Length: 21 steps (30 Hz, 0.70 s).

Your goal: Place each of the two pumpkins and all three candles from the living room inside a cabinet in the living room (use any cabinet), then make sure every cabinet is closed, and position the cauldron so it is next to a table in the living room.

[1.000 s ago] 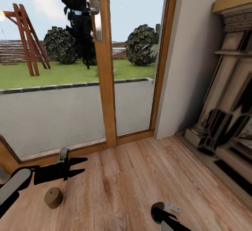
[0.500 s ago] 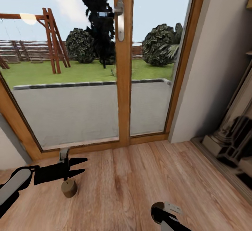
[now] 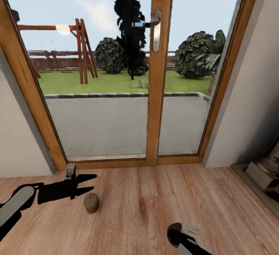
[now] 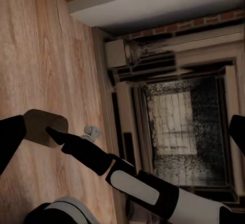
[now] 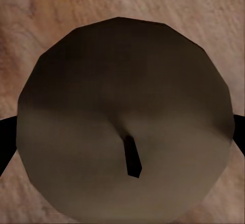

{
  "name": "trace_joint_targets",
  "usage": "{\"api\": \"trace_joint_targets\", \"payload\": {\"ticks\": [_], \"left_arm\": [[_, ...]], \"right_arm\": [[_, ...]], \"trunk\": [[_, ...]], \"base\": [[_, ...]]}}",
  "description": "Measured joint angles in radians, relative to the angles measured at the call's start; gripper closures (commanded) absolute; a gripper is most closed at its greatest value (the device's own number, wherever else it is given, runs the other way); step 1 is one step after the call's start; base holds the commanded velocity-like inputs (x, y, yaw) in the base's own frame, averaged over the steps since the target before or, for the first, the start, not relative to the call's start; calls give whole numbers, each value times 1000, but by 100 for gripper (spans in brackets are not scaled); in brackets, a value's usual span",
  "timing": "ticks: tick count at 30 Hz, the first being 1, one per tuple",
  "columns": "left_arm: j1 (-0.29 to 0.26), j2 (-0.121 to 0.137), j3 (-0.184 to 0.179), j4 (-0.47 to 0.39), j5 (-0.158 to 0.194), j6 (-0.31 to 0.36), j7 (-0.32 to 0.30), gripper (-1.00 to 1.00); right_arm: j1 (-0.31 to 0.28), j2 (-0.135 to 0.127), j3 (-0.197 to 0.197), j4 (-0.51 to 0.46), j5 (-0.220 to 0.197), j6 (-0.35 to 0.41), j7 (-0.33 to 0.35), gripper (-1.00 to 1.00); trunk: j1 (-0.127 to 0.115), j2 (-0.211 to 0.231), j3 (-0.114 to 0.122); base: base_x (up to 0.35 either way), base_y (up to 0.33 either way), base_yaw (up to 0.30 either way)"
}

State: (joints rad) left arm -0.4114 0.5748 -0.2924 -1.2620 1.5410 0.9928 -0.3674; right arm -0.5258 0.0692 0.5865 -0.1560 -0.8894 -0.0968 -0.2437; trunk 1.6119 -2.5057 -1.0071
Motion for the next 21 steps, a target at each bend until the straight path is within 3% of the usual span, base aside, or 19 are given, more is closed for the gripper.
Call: {"api": "trace_joint_targets", "payload": {"ticks": [6, 21], "left_arm": [[0, 0, 0, 0, -1, 1, 1, -100], [0, 0, 0, 0, -2, 0, 1, -100]], "right_arm": [[0, 0, -1, 0, -2, 4, -1, 100], [0, 0, -2, 0, -4, 2, 0, 100]], "trunk": [[-3, 1, 23], [-3, 1, 23]], "base": [[0, 0, 22], [0, 0, 0]]}}
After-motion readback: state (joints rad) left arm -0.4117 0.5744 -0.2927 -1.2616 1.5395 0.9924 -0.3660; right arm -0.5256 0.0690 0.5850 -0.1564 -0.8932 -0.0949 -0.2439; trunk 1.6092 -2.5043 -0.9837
